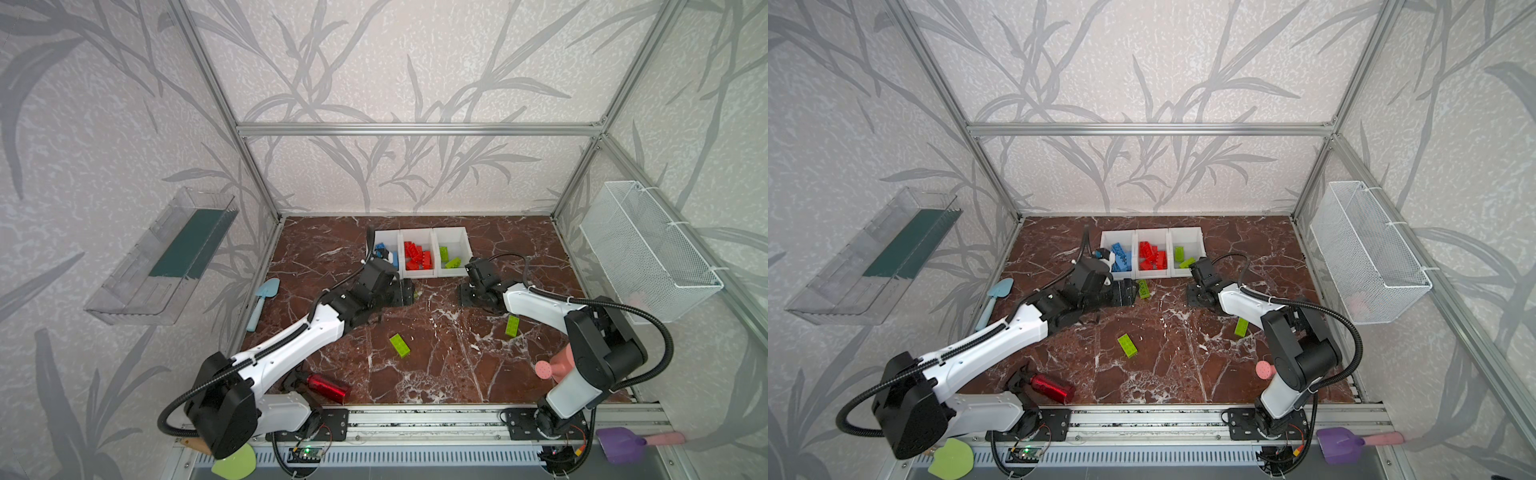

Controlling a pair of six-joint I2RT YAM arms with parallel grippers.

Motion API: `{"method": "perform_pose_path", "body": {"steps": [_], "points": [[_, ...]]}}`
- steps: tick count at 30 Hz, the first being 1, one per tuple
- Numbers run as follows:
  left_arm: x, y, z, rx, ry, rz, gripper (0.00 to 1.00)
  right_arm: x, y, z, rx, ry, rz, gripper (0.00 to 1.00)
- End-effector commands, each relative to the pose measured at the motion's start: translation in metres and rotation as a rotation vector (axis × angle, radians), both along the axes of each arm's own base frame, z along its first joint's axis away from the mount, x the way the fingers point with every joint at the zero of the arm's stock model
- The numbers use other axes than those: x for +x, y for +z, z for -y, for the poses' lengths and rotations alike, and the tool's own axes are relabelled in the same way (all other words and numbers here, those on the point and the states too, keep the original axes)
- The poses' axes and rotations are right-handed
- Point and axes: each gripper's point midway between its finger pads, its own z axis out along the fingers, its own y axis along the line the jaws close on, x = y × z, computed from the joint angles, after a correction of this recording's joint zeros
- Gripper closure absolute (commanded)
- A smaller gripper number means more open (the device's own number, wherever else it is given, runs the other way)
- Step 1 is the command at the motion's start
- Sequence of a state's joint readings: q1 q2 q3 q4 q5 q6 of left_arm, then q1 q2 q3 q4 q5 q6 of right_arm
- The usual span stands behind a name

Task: Sort the legos into containers by color
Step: 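Withdraw the left arm while the right gripper reaches to a green brick, then close the right gripper on the green brick and lift it toward the bin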

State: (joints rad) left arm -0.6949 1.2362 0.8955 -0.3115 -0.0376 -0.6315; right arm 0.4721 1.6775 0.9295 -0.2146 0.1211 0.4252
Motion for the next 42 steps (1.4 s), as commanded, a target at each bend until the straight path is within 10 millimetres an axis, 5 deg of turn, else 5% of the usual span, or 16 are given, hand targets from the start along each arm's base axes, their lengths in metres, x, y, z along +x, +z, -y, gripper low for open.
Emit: {"method": "perform_pose_path", "body": {"steps": [1,7,15,18,22,30,37,42], "points": [[-0.017,-0.004,-0.020,-0.006,0.059,0.008,0.09,0.002,-0.007,-0.002,-0.052,0.022,-0.026,0.36],[-0.048,-0.027,-0.052,0.034,0.104,-0.016,0.09,0.002,-0.023,-0.006,-0.094,0.040,-0.070,0.40],[-0.061,-0.044,-0.066,0.061,0.123,-0.037,0.09,0.001,-0.019,-0.008,-0.090,0.047,-0.064,0.73],[-0.062,-0.046,-0.065,0.056,0.118,-0.040,0.09,0.000,-0.011,-0.009,-0.079,0.054,-0.059,0.76],[-0.063,-0.048,-0.067,0.059,0.124,-0.033,0.09,-0.001,0.008,-0.012,-0.063,0.073,-0.042,0.78],[-0.065,-0.057,-0.064,0.047,0.114,-0.035,0.09,0.009,0.082,-0.026,0.020,0.129,0.086,0.78],[-0.071,-0.063,-0.067,0.078,0.114,-0.029,0.10,0.055,0.127,-0.043,0.050,0.147,0.141,0.78],[-0.079,-0.070,-0.072,0.107,0.120,-0.035,0.10,0.092,0.126,-0.048,0.114,0.132,0.134,0.78]]}}
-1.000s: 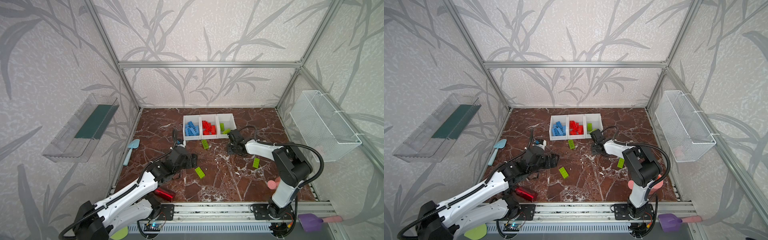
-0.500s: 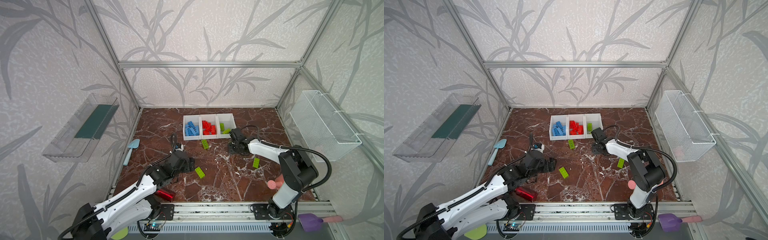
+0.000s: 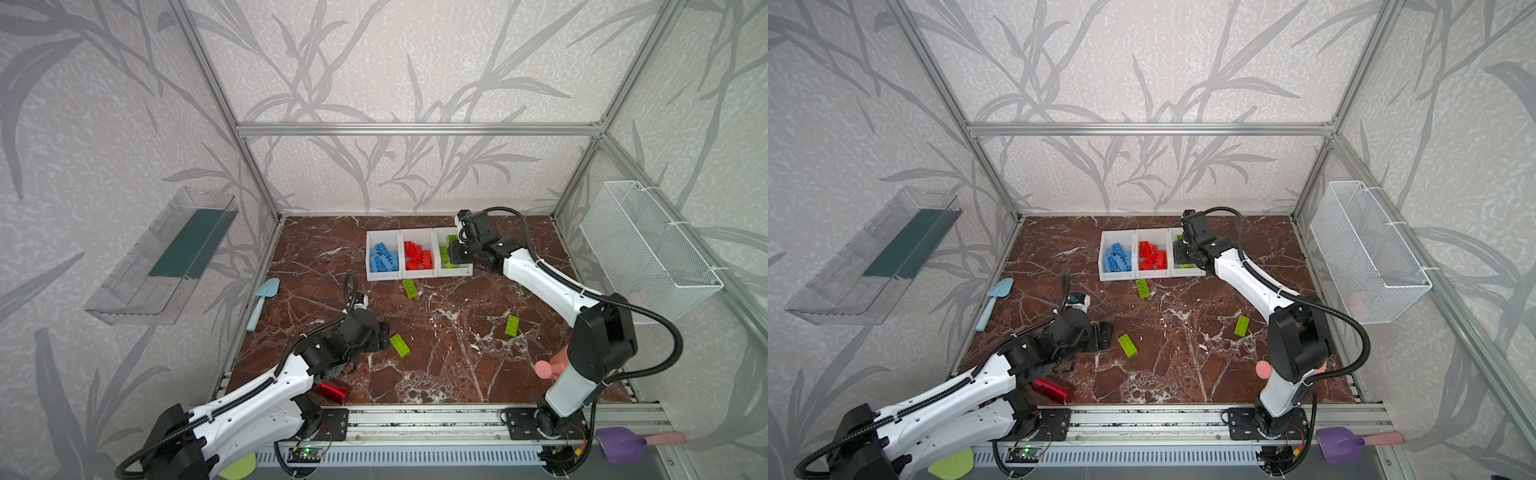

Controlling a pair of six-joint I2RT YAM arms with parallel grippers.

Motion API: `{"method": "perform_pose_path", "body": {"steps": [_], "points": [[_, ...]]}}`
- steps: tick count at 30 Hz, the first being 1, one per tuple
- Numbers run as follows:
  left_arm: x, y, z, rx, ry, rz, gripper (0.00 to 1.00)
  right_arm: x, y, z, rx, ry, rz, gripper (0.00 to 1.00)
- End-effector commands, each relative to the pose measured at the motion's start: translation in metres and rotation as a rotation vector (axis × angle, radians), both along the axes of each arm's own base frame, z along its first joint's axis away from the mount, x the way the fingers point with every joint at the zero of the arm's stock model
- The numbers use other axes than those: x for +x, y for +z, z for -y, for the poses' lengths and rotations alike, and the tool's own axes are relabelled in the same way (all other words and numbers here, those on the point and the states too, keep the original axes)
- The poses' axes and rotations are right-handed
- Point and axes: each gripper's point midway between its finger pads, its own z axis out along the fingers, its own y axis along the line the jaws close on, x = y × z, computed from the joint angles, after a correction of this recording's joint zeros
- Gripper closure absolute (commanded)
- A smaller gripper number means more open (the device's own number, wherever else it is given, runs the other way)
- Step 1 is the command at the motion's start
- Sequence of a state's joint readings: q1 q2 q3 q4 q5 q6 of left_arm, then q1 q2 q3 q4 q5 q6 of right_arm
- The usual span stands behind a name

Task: Sort the legos into containers by color
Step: 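Close the right gripper on the green brick and lift it toward the bin, then release the green brick into the far compartment while the left gripper reaches another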

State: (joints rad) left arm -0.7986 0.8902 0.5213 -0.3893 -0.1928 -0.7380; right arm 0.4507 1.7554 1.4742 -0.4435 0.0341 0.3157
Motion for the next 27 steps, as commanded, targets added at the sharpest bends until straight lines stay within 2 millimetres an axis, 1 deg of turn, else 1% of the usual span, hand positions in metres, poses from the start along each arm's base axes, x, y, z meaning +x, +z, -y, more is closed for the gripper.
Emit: {"method": "perform_pose_path", "body": {"steps": [1,2,6,8,11,14,19,20,21,23,27], "points": [[-0.004,-0.007,-0.010,0.024,0.036,-0.001,0.10,0.012,-0.021,-0.001,0.011,0.020,-0.076,0.78],[-0.005,-0.009,-0.010,0.025,0.036,-0.005,0.10,0.018,-0.022,-0.002,0.019,0.021,-0.080,0.78],[-0.009,-0.015,-0.009,0.027,0.030,-0.025,0.10,0.037,-0.039,-0.001,0.035,0.018,-0.122,0.77],[-0.010,-0.018,-0.010,0.034,0.031,-0.030,0.10,0.043,-0.044,0.001,0.039,0.016,-0.132,0.76],[-0.011,-0.023,-0.011,0.054,0.039,-0.040,0.10,0.050,-0.046,0.002,0.056,0.011,-0.135,0.71],[-0.011,-0.025,-0.006,0.049,0.034,-0.047,0.10,0.054,-0.043,0.003,0.066,0.008,-0.128,0.64],[-0.014,-0.027,0.011,0.064,0.029,-0.065,0.10,0.055,-0.036,0.005,0.087,0.011,-0.121,0.39],[-0.015,-0.028,0.014,0.071,0.029,-0.065,0.10,0.054,-0.034,0.006,0.087,0.011,-0.117,0.37],[-0.015,-0.027,0.017,0.076,0.032,-0.064,0.09,0.052,-0.030,0.007,0.090,0.014,-0.109,0.35],[-0.018,-0.028,0.025,0.090,0.036,-0.066,0.09,0.049,-0.021,0.007,0.101,0.018,-0.094,0.34],[-0.022,-0.035,0.041,0.106,0.043,-0.085,0.09,0.035,0.000,0.009,0.136,0.025,-0.055,0.34]]}}
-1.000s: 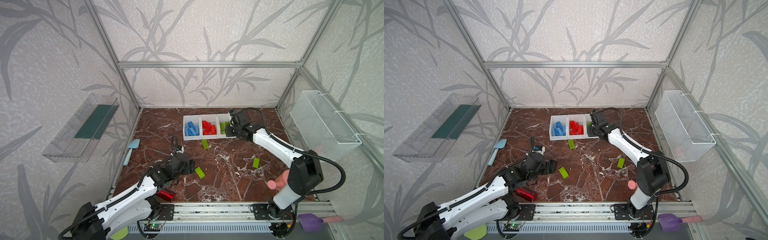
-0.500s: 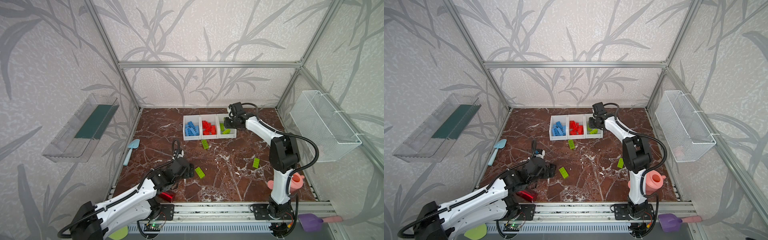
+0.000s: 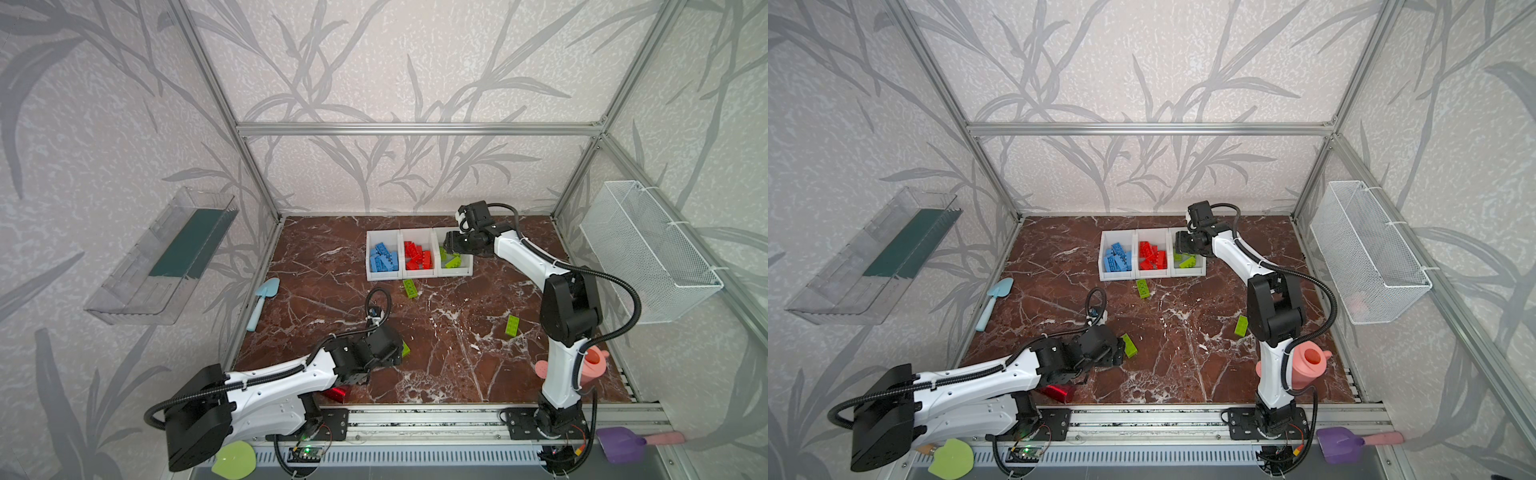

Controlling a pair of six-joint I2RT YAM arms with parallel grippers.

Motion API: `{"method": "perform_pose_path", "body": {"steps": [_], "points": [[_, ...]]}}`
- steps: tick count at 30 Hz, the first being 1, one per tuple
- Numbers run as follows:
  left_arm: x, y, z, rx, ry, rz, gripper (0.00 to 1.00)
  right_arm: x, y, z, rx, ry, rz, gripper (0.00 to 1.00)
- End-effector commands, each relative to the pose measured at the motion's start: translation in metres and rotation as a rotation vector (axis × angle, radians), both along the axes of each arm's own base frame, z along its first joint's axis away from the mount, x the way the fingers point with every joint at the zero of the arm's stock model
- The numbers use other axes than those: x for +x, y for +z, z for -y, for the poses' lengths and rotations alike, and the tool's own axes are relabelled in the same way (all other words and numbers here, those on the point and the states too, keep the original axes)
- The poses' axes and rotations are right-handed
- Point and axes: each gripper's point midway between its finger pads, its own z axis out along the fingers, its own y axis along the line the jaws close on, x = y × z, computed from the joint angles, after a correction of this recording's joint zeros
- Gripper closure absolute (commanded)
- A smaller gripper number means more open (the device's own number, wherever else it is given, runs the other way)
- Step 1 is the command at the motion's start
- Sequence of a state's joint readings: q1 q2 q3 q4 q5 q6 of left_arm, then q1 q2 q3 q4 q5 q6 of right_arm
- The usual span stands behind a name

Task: Sort the legos into containers by color
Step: 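Release the green brick into the far compartment while the left gripper reaches another, then withdraw the right arm while the left gripper grasps a green brick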

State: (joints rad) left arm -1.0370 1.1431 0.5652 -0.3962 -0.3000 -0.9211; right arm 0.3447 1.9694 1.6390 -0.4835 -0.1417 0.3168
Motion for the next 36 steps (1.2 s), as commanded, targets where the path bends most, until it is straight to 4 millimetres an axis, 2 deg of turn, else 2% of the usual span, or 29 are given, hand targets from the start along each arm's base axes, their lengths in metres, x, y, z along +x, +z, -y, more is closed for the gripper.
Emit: {"method": "perform_pose_path", "body": {"steps": [1,4,5,6,15,18,24,36], "points": [[0.006,0.004,0.008,-0.004,0.072,0.020,0.08,-0.013,0.047,0.003,0.057,0.008,0.090,0.34],[0.005,-0.005,0.019,0.007,0.074,-0.002,0.09,-0.030,0.062,0.009,0.077,0.004,0.126,0.33],[0.005,-0.008,0.020,0.016,0.081,-0.011,0.09,-0.036,0.061,0.011,0.081,0.001,0.128,0.33],[0.006,-0.011,0.022,0.027,0.086,-0.018,0.09,-0.044,0.072,0.014,0.095,-0.004,0.155,0.33],[0.010,-0.034,0.044,0.055,0.108,-0.089,0.12,-0.097,0.087,0.032,0.136,-0.018,0.211,0.33],[0.012,-0.041,0.051,0.067,0.094,-0.099,0.17,-0.110,0.083,0.034,0.162,-0.022,0.211,0.33],[0.014,-0.048,0.060,0.091,0.075,-0.112,0.36,-0.128,0.071,0.039,0.171,-0.030,0.198,0.33],[0.018,-0.052,0.066,0.125,0.064,-0.106,0.67,-0.146,0.044,0.042,0.194,-0.039,0.162,0.33]]}}
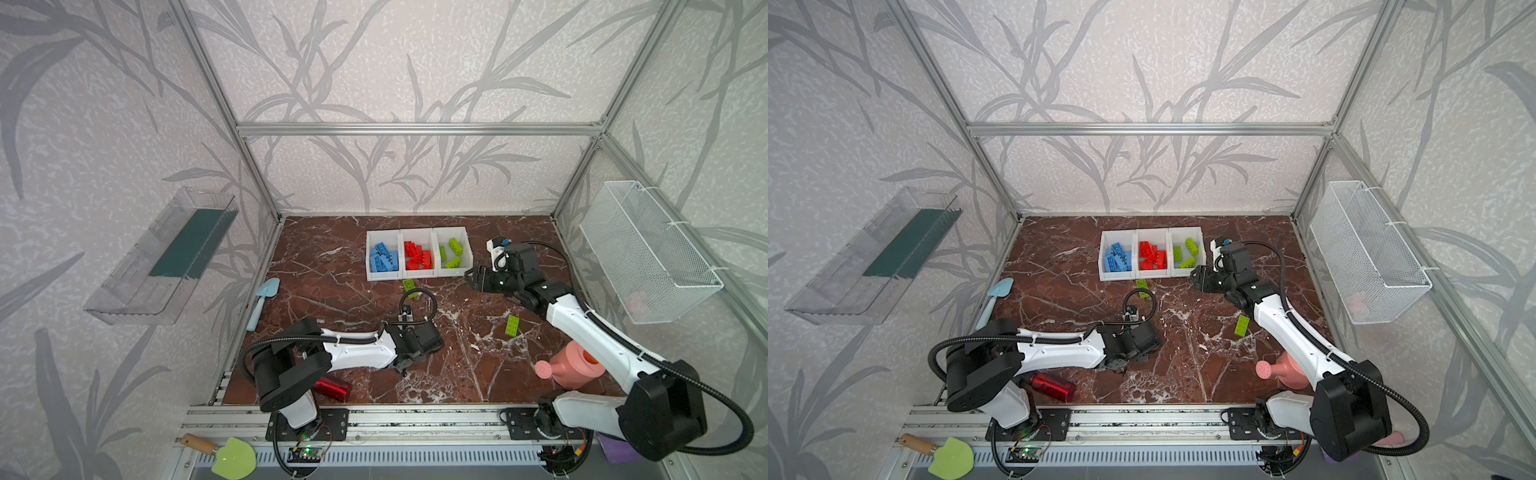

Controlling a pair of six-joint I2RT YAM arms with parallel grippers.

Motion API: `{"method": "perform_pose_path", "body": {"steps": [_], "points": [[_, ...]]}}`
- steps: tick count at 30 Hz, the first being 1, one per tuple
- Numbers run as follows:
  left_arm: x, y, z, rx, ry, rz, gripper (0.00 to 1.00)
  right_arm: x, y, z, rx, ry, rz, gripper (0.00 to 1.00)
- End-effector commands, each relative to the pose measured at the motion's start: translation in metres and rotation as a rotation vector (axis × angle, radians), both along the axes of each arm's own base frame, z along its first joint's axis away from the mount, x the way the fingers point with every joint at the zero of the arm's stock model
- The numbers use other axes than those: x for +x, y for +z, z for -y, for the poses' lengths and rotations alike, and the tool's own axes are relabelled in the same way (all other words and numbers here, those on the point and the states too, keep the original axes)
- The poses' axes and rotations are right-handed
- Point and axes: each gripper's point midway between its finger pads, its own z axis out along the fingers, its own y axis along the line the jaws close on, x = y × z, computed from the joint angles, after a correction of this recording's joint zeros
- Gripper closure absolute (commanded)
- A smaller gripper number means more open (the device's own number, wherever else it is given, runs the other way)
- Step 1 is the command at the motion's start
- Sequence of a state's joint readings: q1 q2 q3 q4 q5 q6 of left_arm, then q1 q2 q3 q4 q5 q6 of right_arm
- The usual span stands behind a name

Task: Sort the legos into containers by color
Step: 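Withdraw the right arm while the left gripper grasps a green brick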

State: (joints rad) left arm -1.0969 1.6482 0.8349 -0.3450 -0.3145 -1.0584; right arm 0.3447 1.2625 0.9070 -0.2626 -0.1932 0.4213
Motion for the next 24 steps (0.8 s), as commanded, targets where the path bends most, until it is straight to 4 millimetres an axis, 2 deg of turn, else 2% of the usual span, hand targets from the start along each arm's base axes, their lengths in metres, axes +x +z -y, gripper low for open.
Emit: {"method": "perform_pose_path", "body": {"steps": [1,5,12,15,20,24], "points": [[-0.001,-0.003,-0.001,0.025,-0.002,-0.002,0.69,-0.003,0.006,0.000,0.033,-0.002,0.028,0.33],[0.006,0.011,0.004,0.020,-0.016,0.036,0.73,-0.009,-0.002,0.003,0.027,-0.005,0.017,0.33],[0.038,0.071,0.025,0.034,-0.096,0.198,0.72,-0.018,-0.020,0.013,0.000,-0.049,-0.019,0.31],[0.058,0.092,0.035,0.005,-0.111,0.226,0.72,-0.023,-0.029,0.021,-0.017,-0.081,-0.030,0.31],[0.098,0.126,0.064,-0.095,-0.163,0.255,0.72,-0.036,-0.038,0.037,-0.014,-0.151,0.010,0.30],[0.135,0.138,0.086,-0.131,-0.219,0.216,0.72,-0.044,-0.042,0.046,-0.026,-0.181,0.029,0.30]]}}
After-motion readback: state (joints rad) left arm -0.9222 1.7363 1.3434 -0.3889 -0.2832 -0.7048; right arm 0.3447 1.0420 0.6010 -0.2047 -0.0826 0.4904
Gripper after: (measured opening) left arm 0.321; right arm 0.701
